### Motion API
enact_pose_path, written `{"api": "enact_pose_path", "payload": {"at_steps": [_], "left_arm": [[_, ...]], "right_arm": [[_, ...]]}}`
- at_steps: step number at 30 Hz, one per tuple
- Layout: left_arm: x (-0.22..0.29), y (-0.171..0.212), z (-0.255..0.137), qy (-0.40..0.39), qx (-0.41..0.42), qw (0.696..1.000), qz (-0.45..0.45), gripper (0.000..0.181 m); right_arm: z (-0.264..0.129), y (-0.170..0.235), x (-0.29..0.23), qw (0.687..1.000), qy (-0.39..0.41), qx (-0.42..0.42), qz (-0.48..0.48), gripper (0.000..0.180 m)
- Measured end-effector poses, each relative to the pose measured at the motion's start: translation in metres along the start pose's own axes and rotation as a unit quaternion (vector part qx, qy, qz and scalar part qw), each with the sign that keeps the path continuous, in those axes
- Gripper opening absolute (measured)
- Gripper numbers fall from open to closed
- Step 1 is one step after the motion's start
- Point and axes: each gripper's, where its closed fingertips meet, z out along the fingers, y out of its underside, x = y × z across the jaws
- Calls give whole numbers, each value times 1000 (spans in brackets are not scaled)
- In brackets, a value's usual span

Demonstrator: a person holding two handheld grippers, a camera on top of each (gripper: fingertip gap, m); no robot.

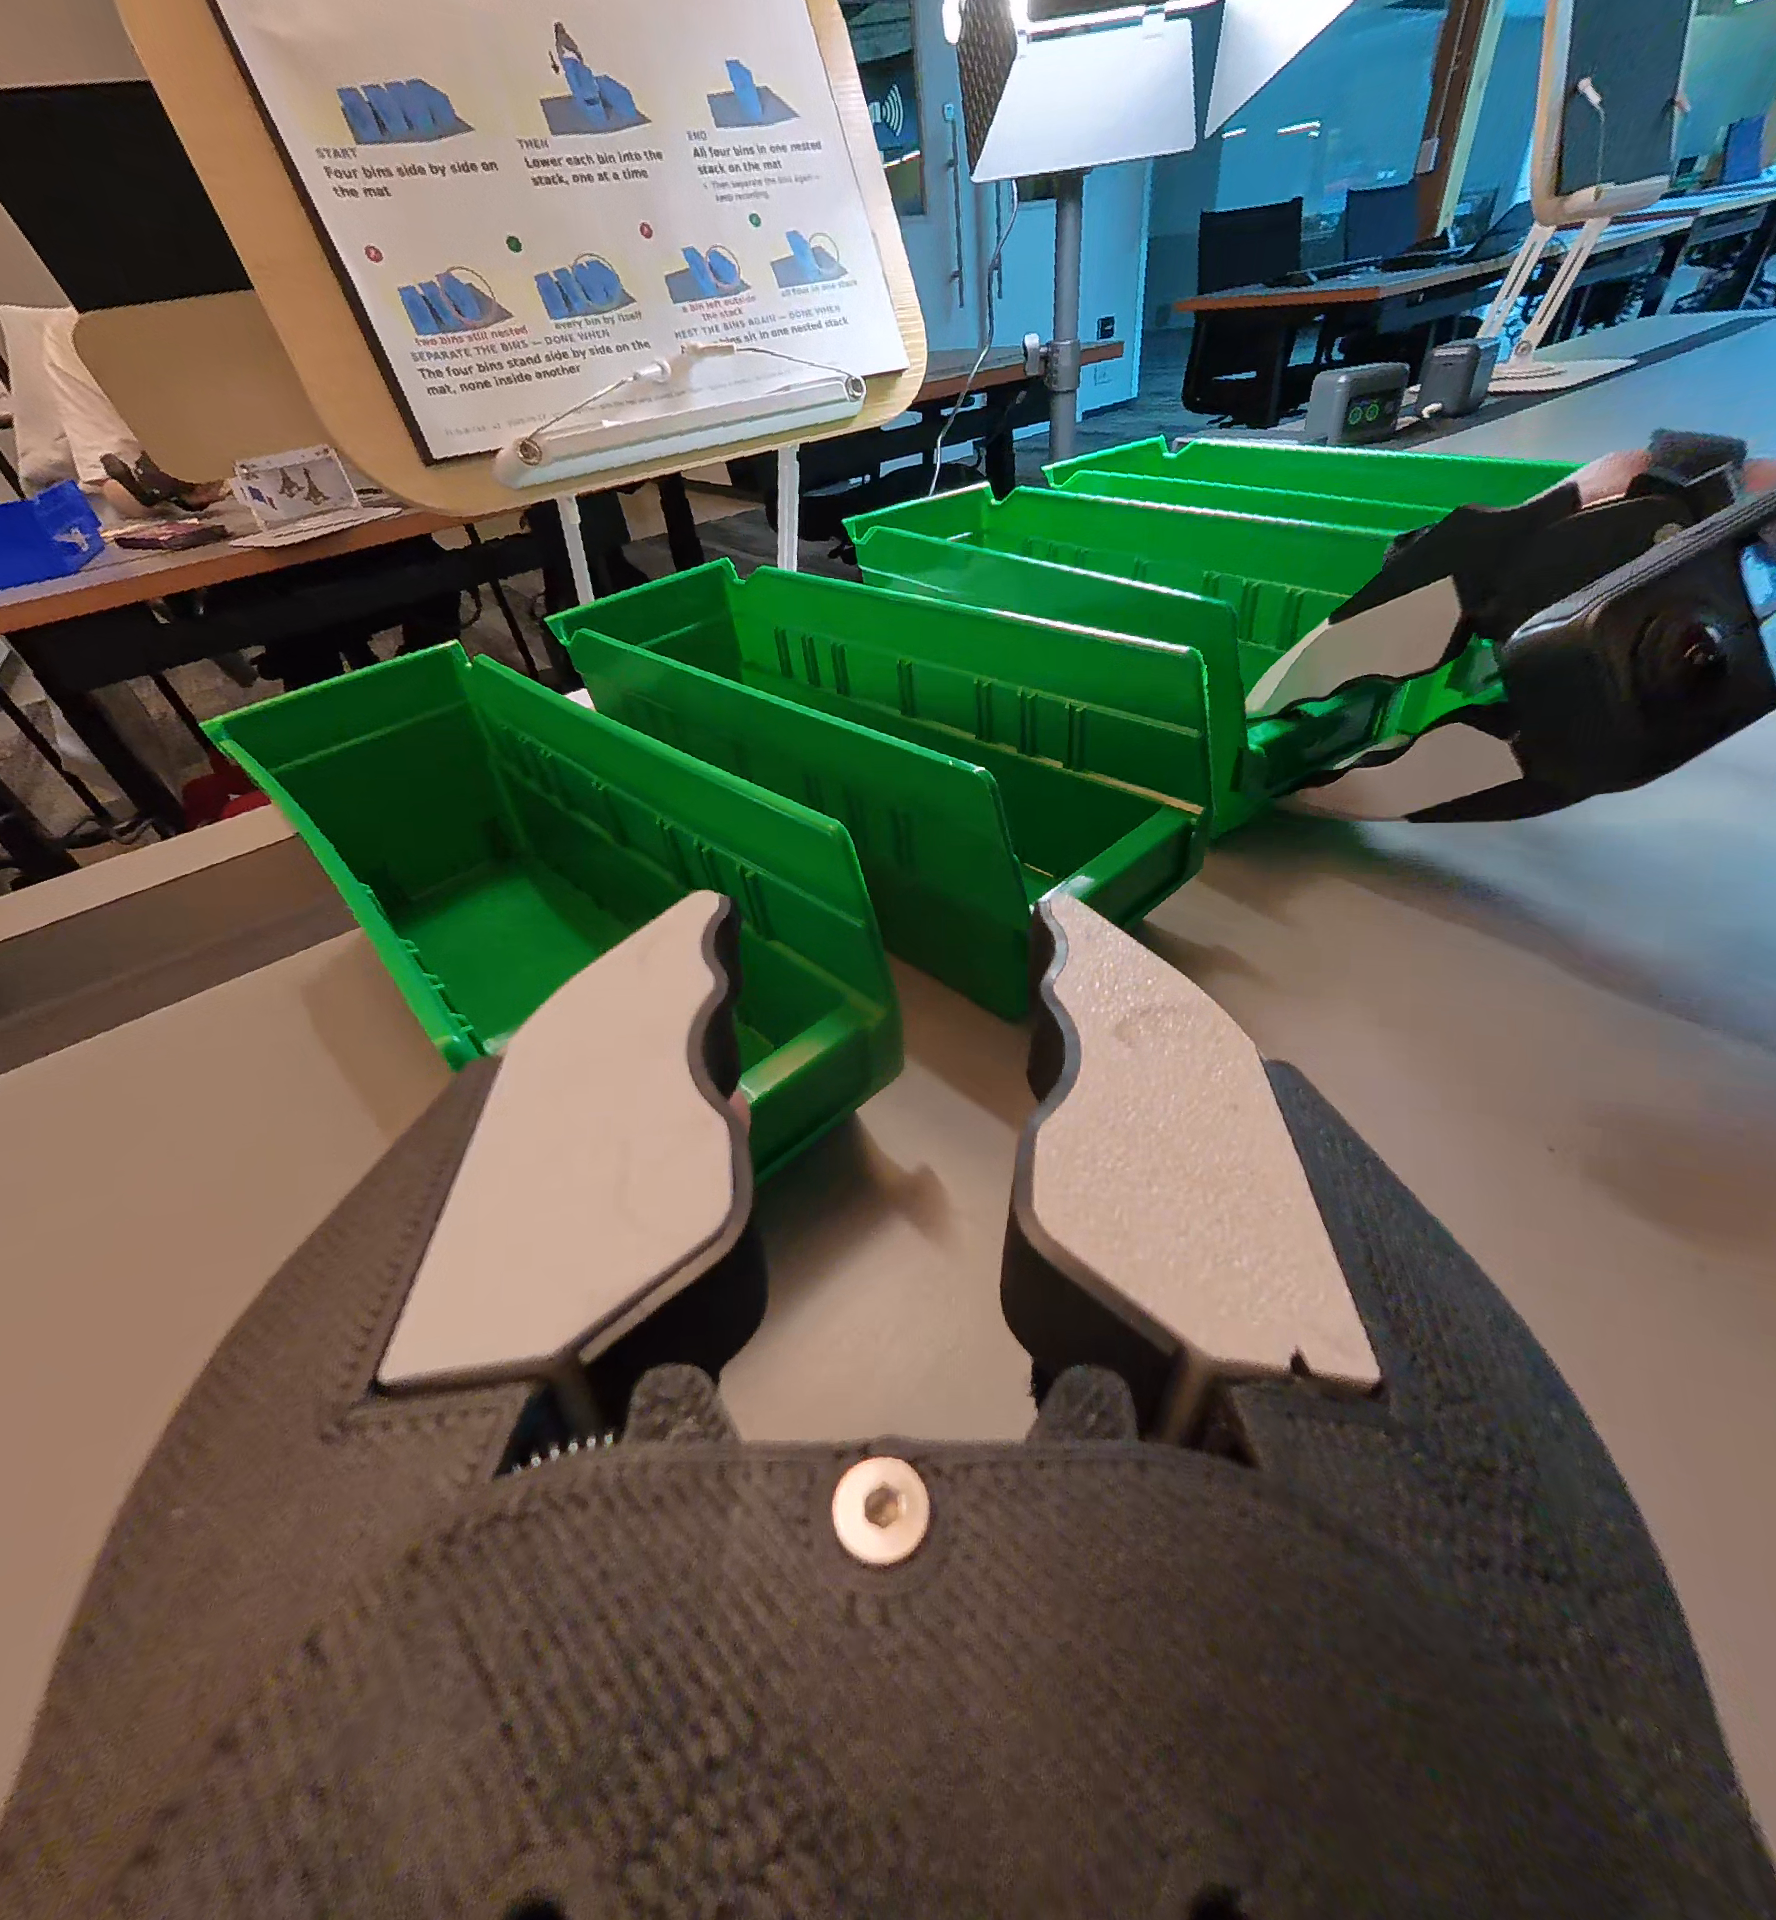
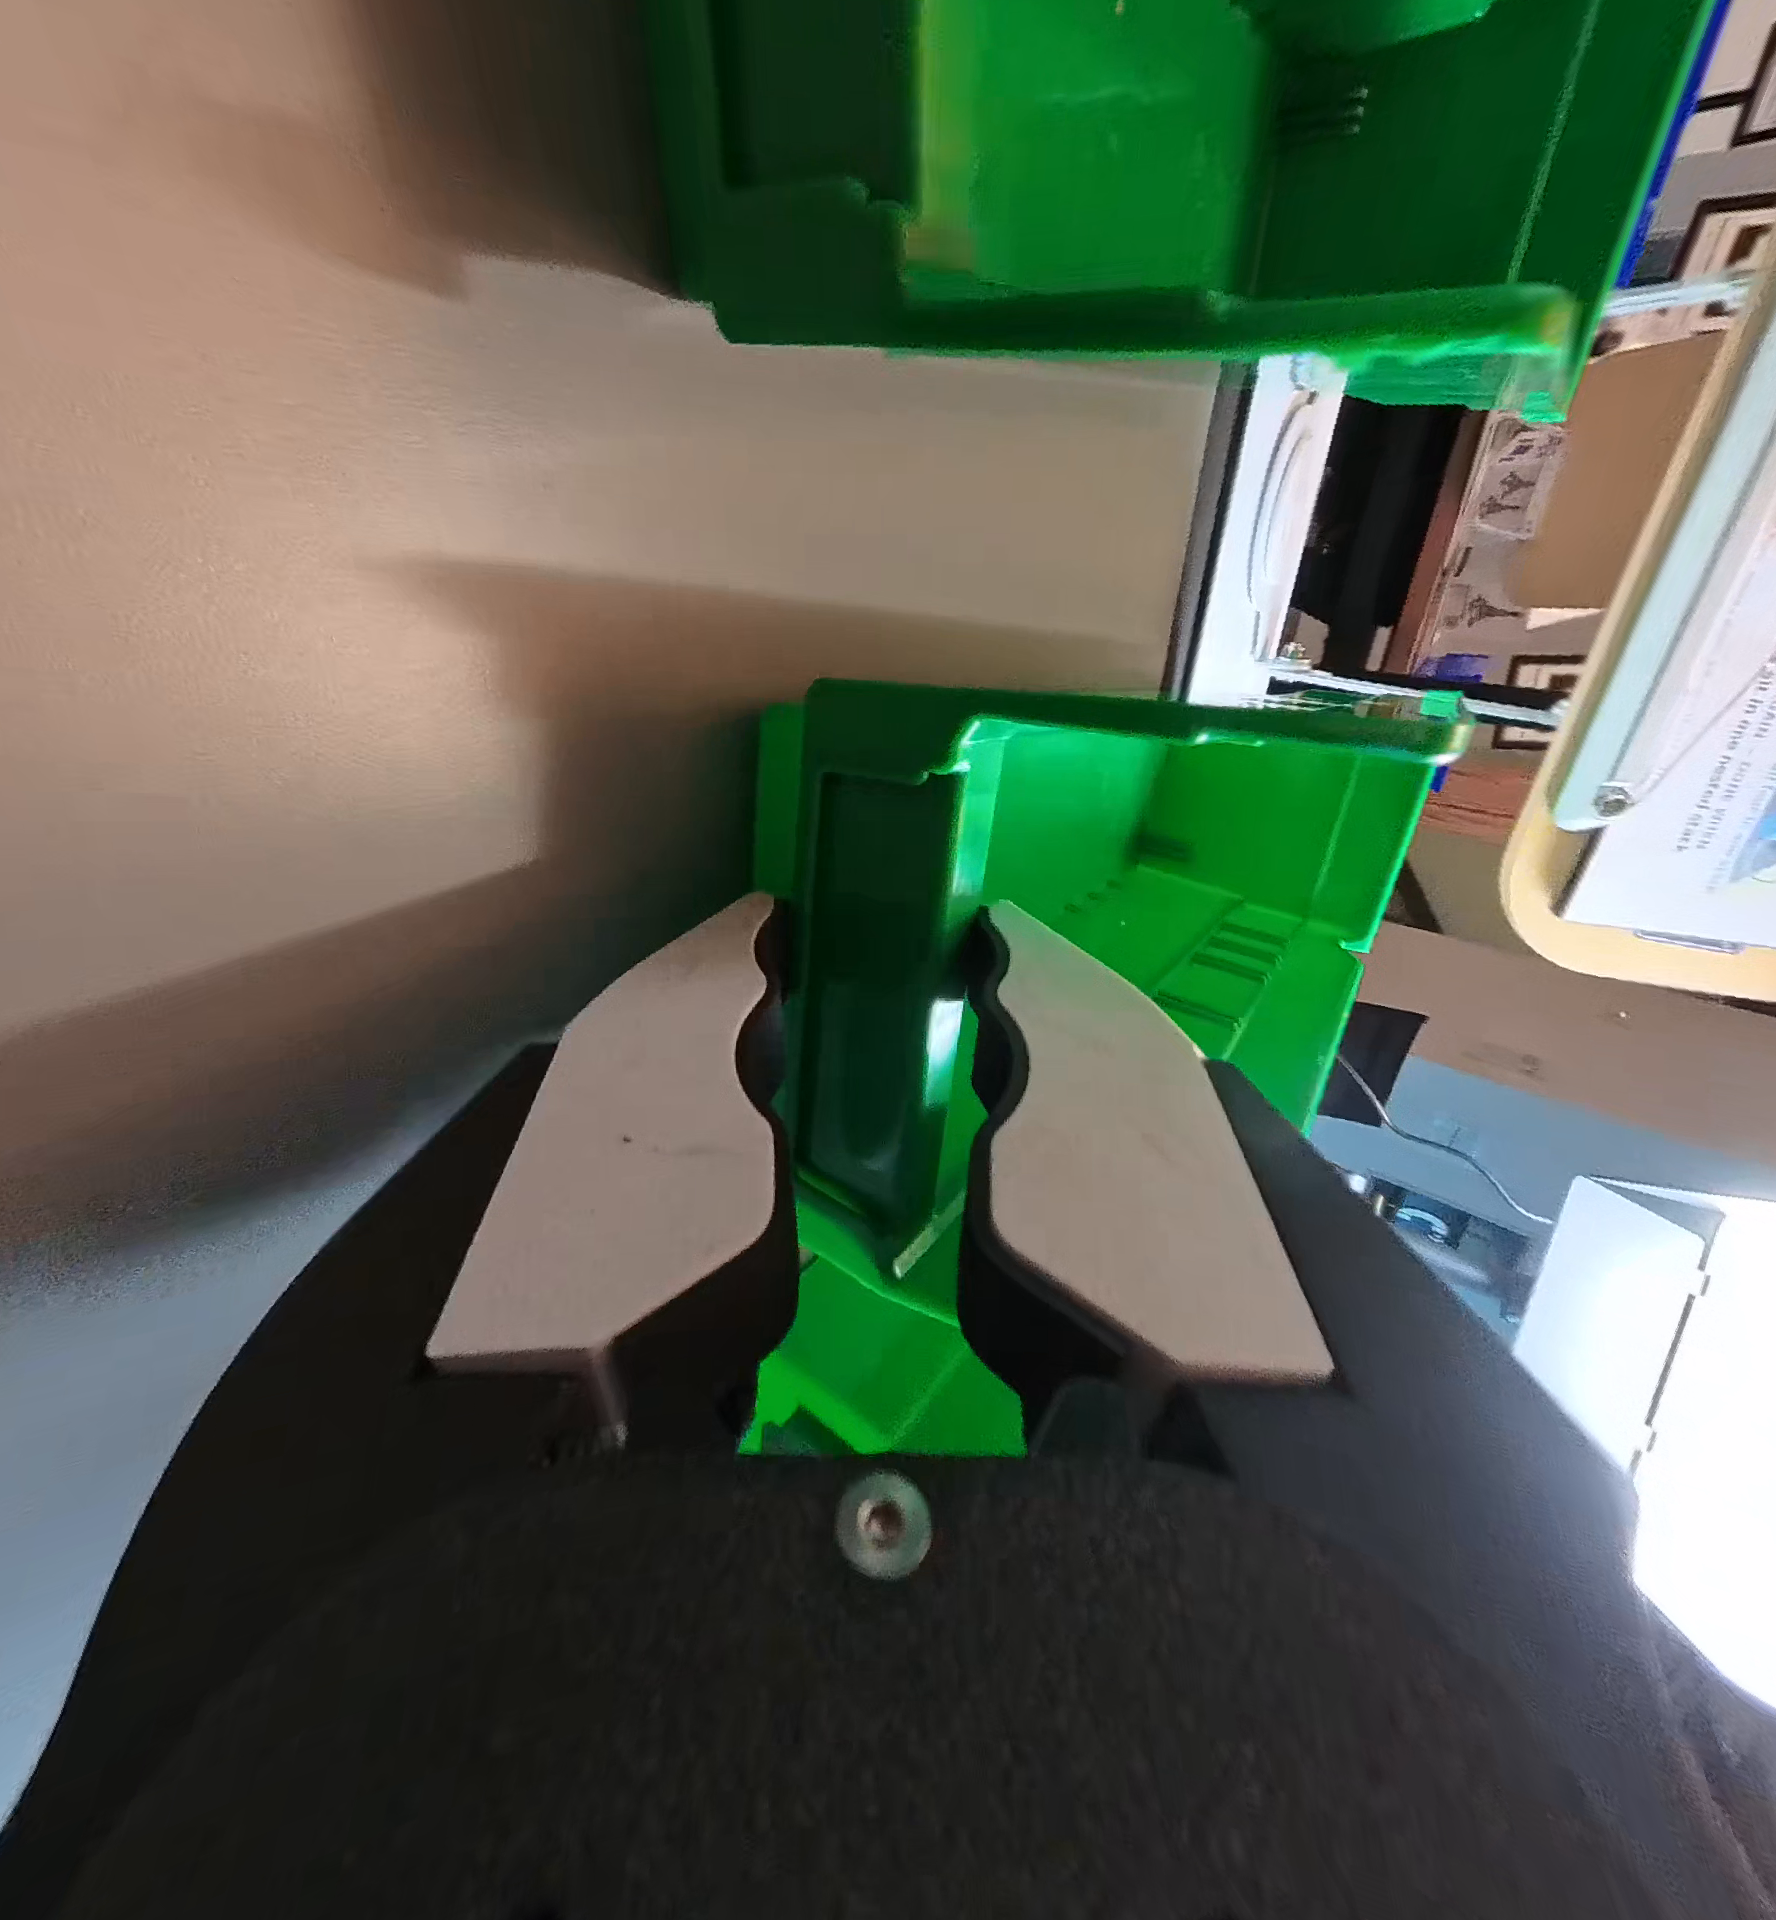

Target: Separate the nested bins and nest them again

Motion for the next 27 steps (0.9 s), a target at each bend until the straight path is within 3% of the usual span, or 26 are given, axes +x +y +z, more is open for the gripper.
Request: {"api": "enact_pose_path", "payload": {"at_steps": [20, 24, 27], "left_arm": [[2, 8, 5, 2, -14, 1000, 4, 55], [0, 7, 4, -3, -12, 1000, 1, 56], [-2, 7, 4, -5, -13, 1000, 0, 56]], "right_arm": [[1, 4, -1, 999, 11, 30, -27, 36], [-23, -10, 9, 995, 3, 78, 66, 47], [-57, -23, 23, 973, -8, 146, 180, 52]]}}
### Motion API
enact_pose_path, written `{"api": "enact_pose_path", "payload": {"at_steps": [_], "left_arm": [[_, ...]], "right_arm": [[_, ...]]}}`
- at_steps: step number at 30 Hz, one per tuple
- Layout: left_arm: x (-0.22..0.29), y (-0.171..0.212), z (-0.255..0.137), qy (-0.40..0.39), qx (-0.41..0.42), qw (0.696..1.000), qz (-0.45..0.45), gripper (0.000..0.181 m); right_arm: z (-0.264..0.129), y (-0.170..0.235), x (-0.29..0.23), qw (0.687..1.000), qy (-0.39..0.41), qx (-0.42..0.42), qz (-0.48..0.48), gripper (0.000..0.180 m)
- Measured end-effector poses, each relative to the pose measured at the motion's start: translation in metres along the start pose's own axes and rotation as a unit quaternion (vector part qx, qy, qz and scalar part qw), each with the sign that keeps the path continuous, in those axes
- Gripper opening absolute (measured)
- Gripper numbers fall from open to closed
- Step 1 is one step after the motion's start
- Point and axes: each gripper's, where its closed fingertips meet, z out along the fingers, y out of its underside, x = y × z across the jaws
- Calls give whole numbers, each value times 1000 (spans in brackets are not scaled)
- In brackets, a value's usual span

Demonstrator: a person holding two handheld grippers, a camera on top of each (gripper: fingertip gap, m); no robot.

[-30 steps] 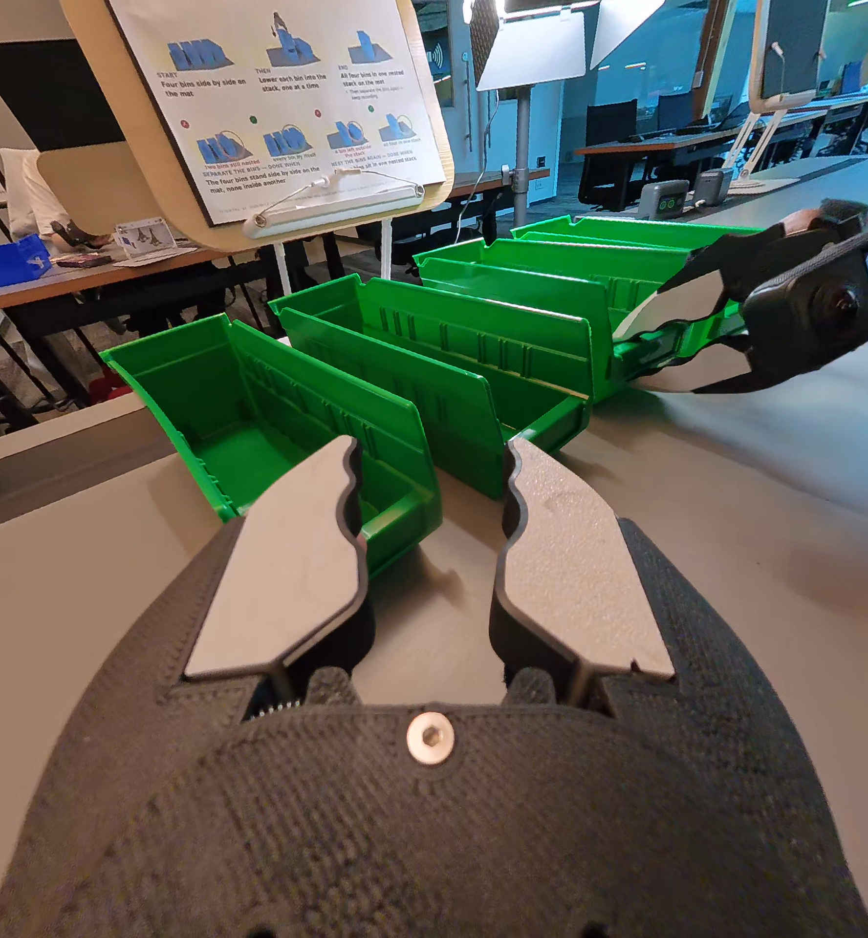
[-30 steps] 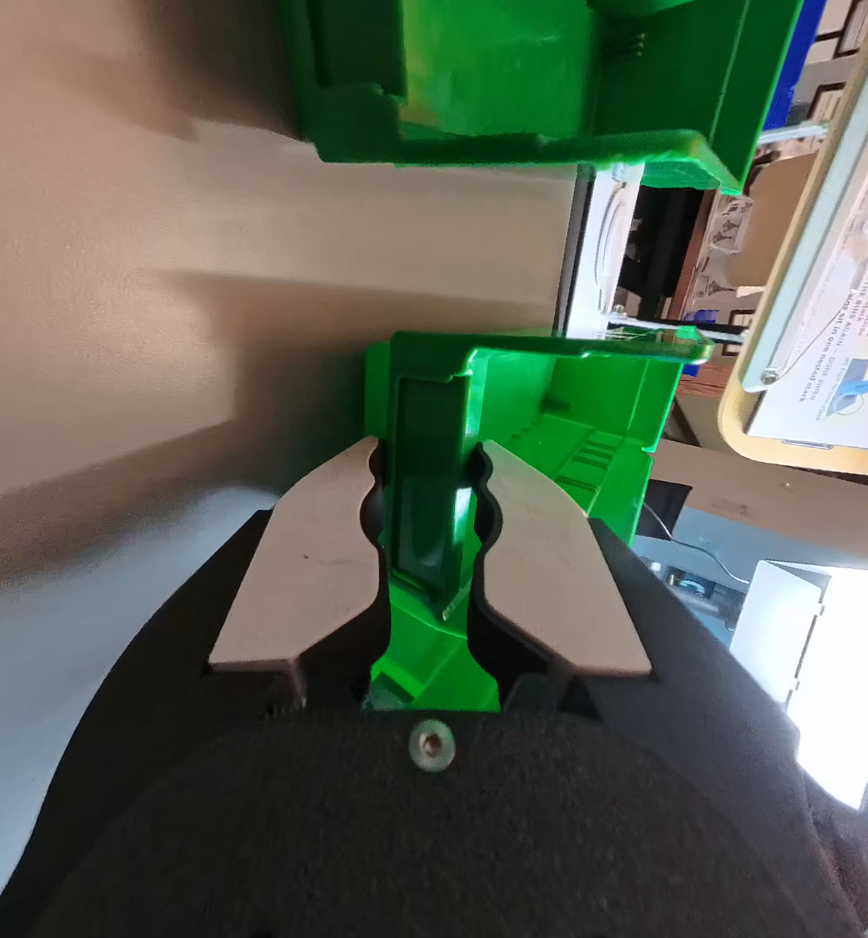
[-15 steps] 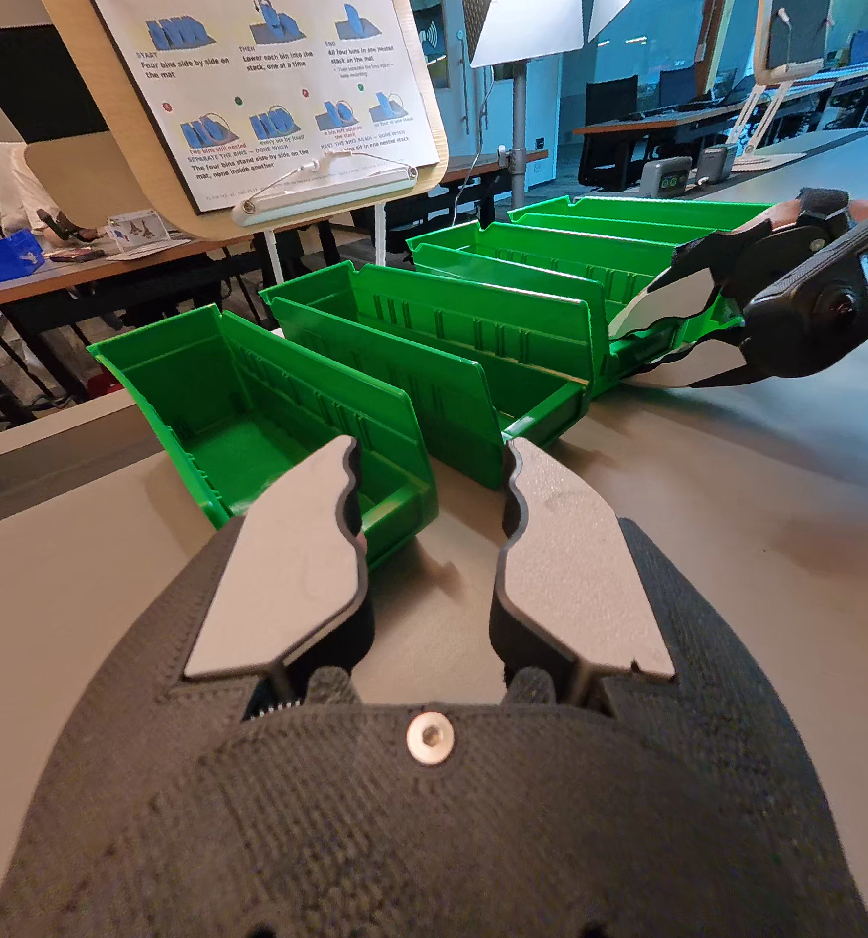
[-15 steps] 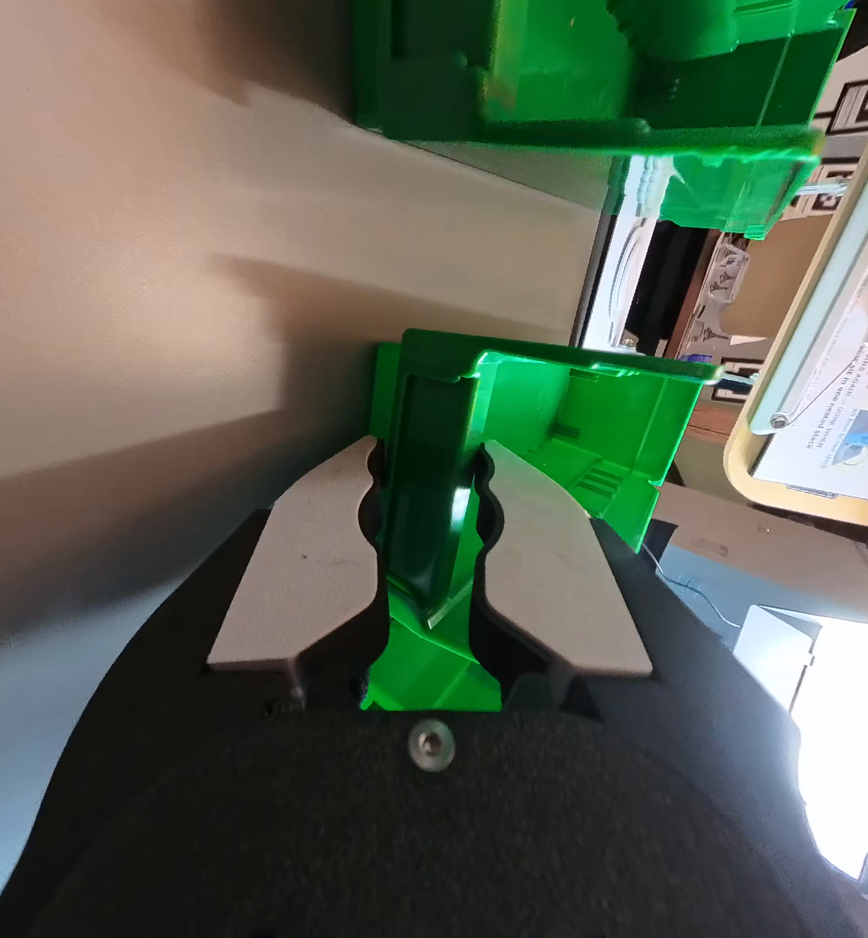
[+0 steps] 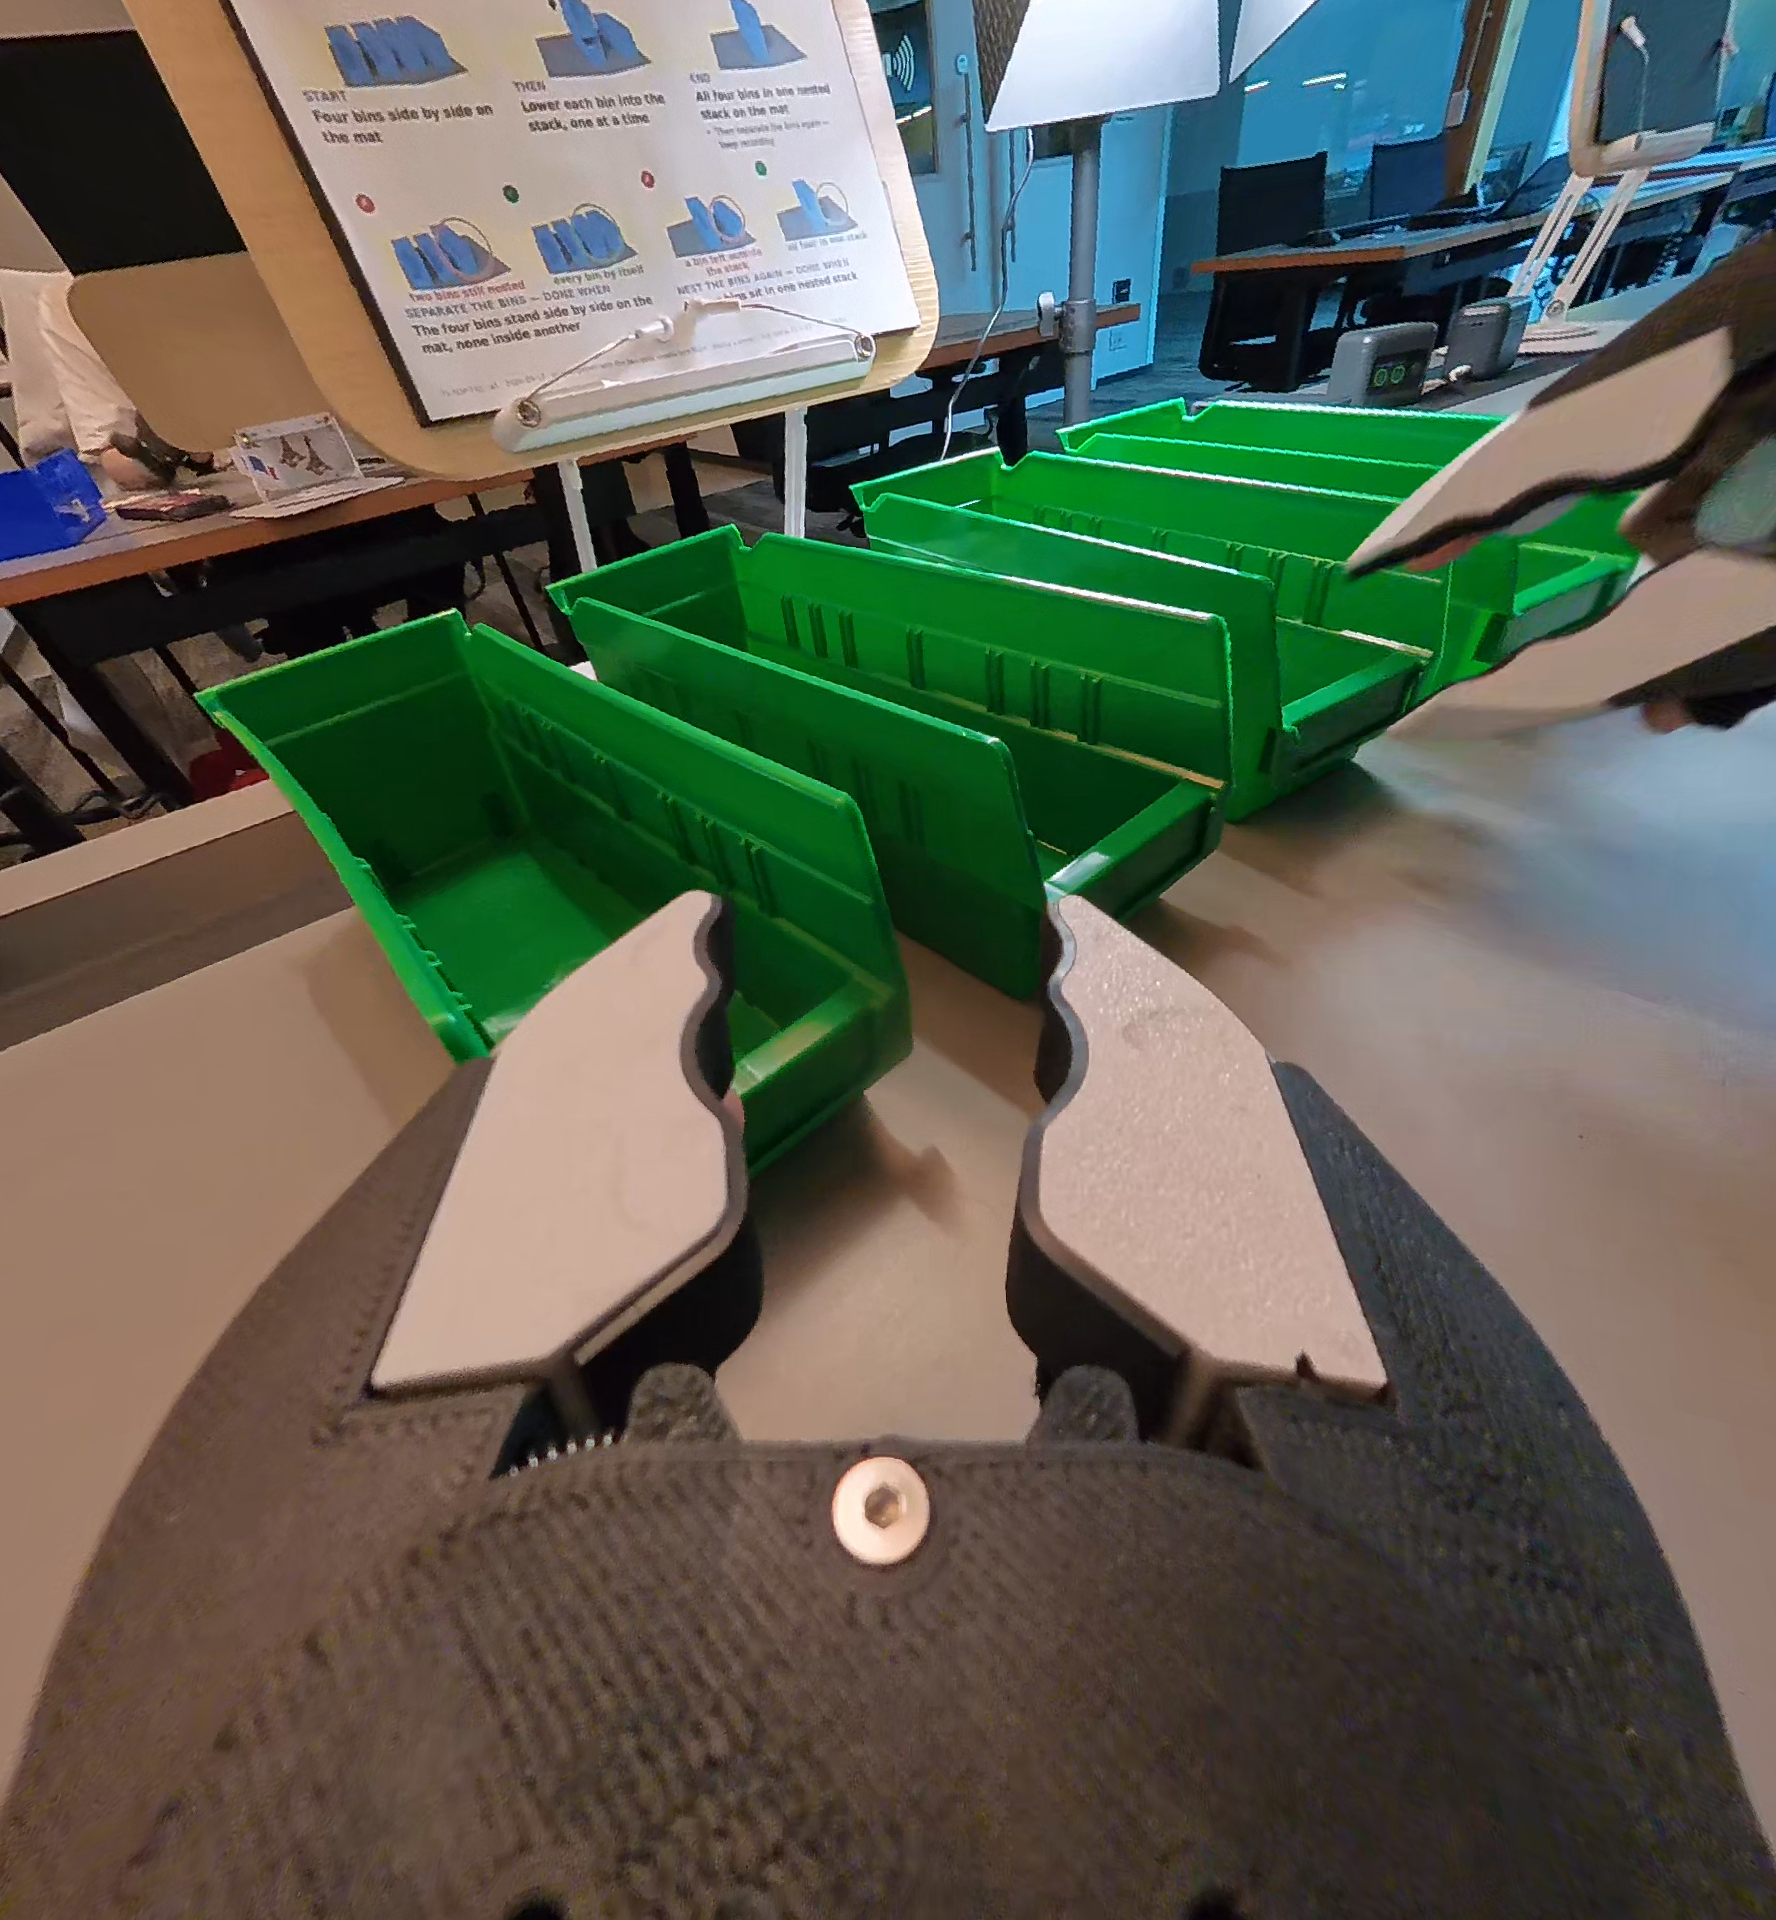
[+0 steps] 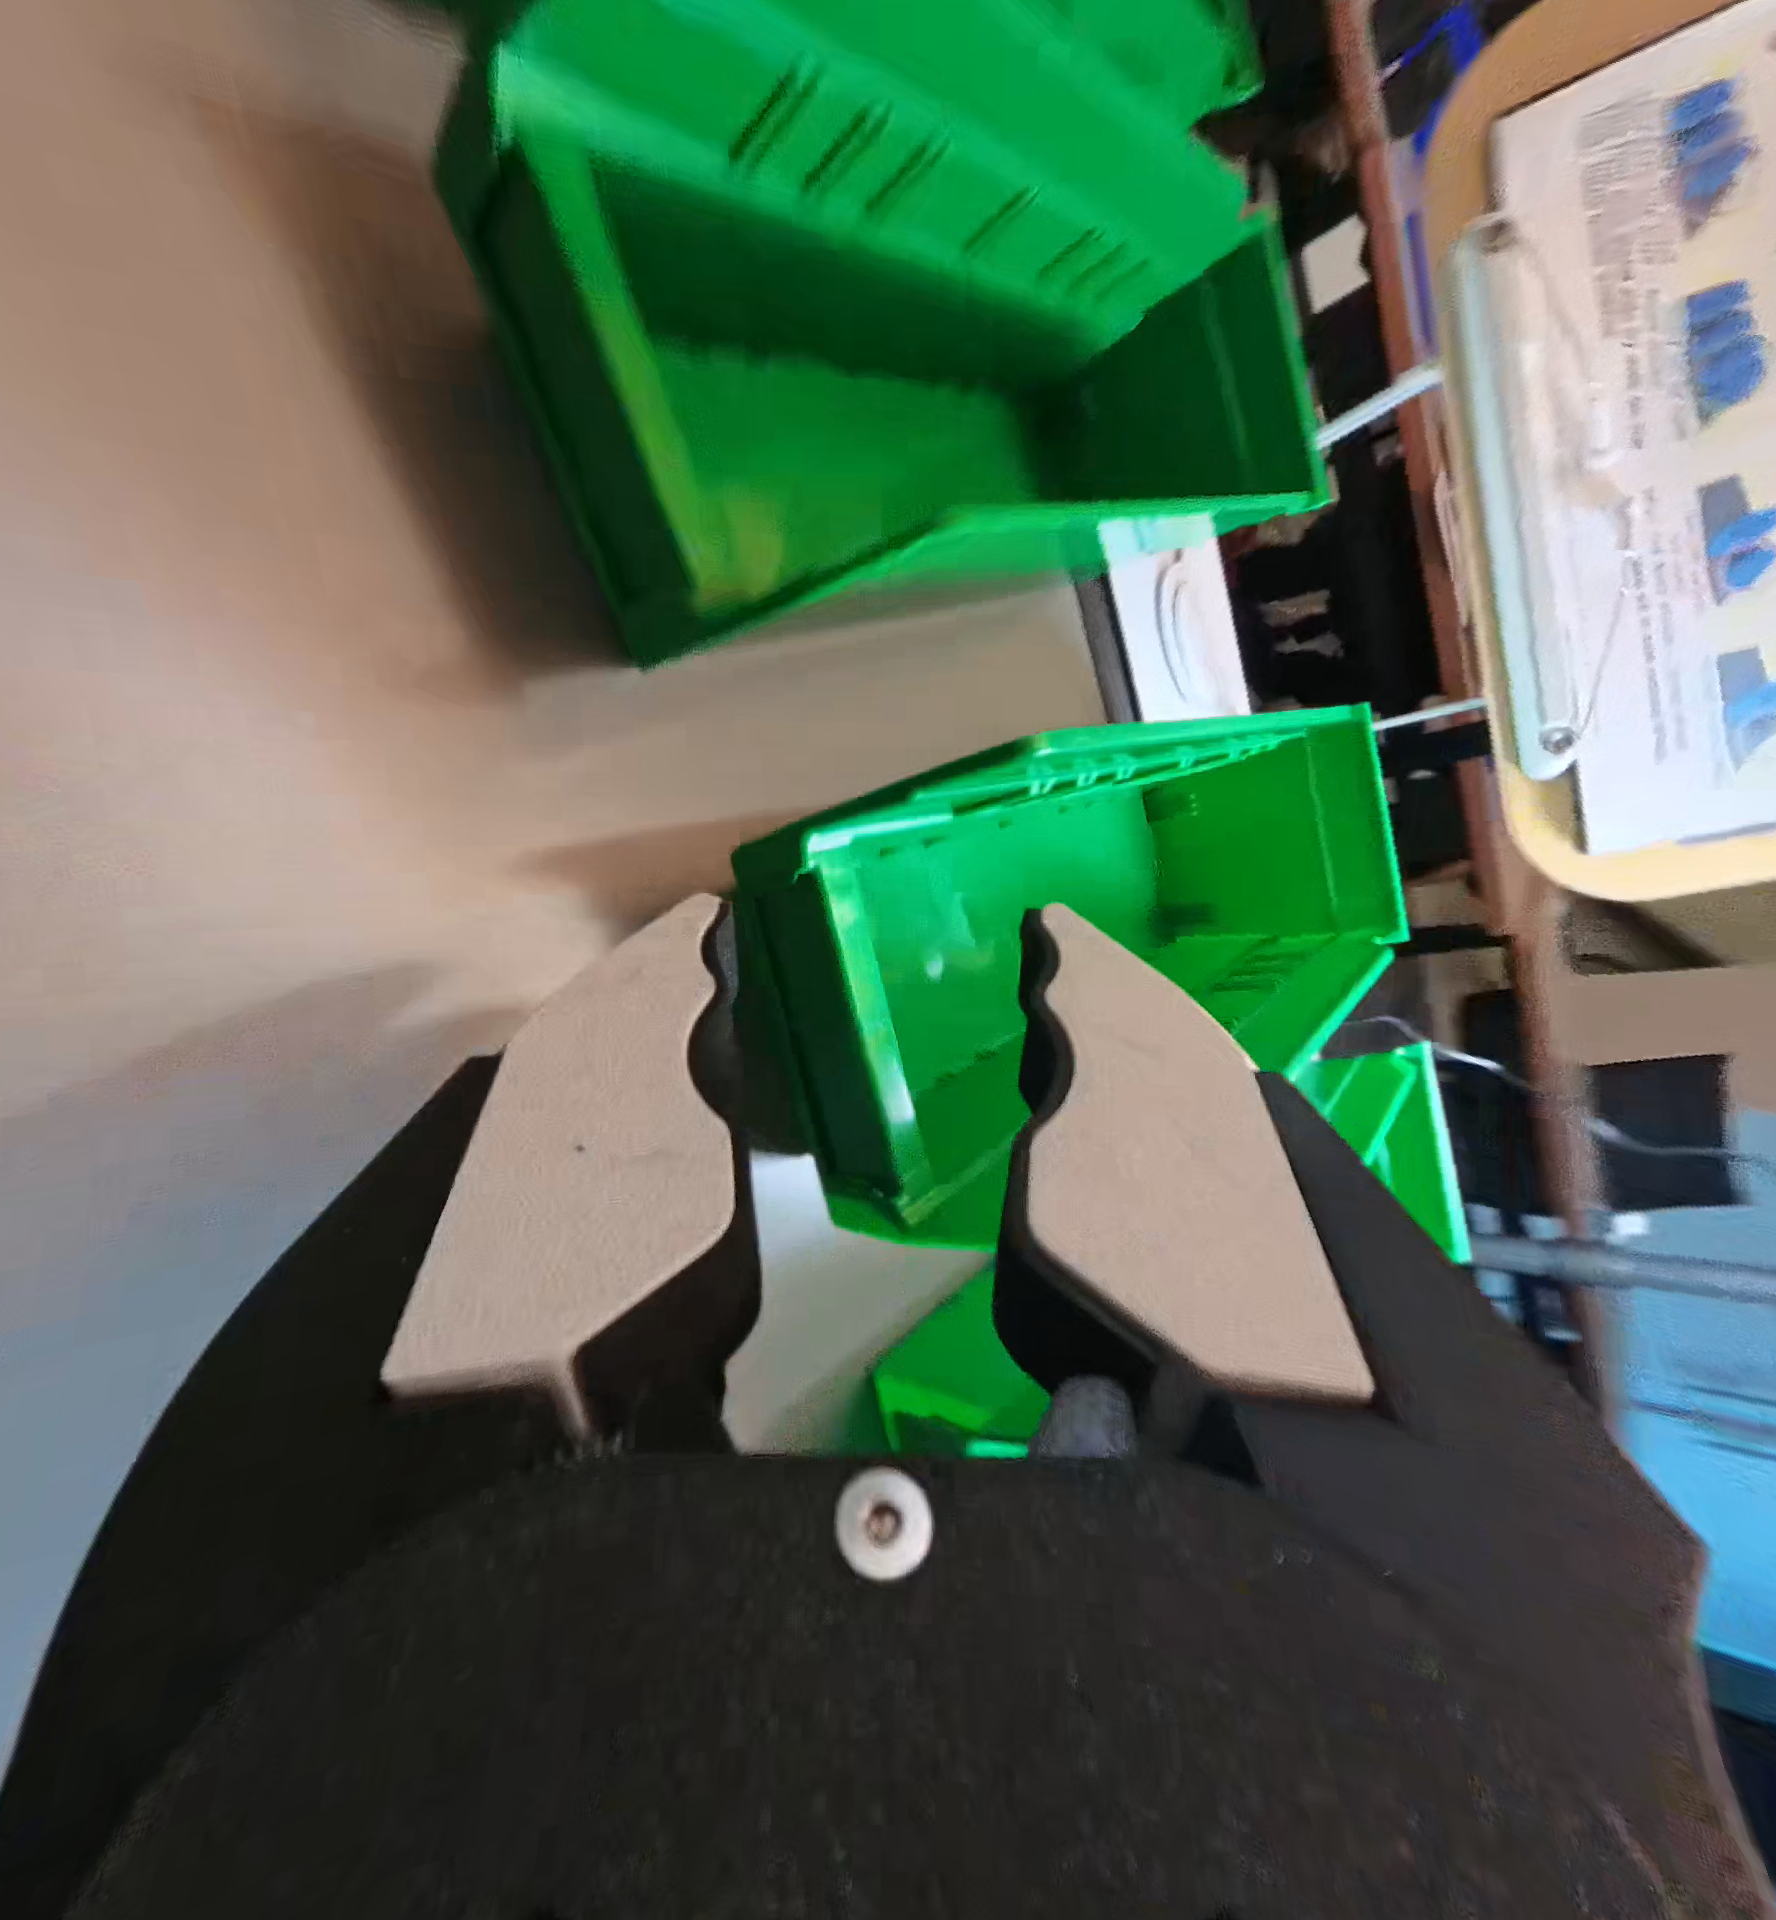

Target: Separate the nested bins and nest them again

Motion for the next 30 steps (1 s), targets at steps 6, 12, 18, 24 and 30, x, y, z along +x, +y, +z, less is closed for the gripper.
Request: {"api": "enact_pose_path", "payload": {"at_steps": [6, 12, 18, 24, 30], "left_arm": [[-6, -3, -2, -10, 5, 1000, -2, 56], [-14, -5, -8, -23, 7, 1000, -15, 60], [-22, 3, -24, -47, -2, 999, -25, 67], [-32, 24, -58, -67, -30, 996, -48, 75], [-31, 28, -72, -50, -30, 997, -59, 76]], "right_arm": [[-73, -6, 40, 965, 65, 118, 224, 67], [-118, 61, 42, 914, 138, 113, 365, 85], [-141, 117, 17, 878, 162, 99, 439, 92], [-143, 140, 7, 866, 164, 89, 465, 97], [-138, 139, 2, 873, 158, 82, 455, 97]]}}
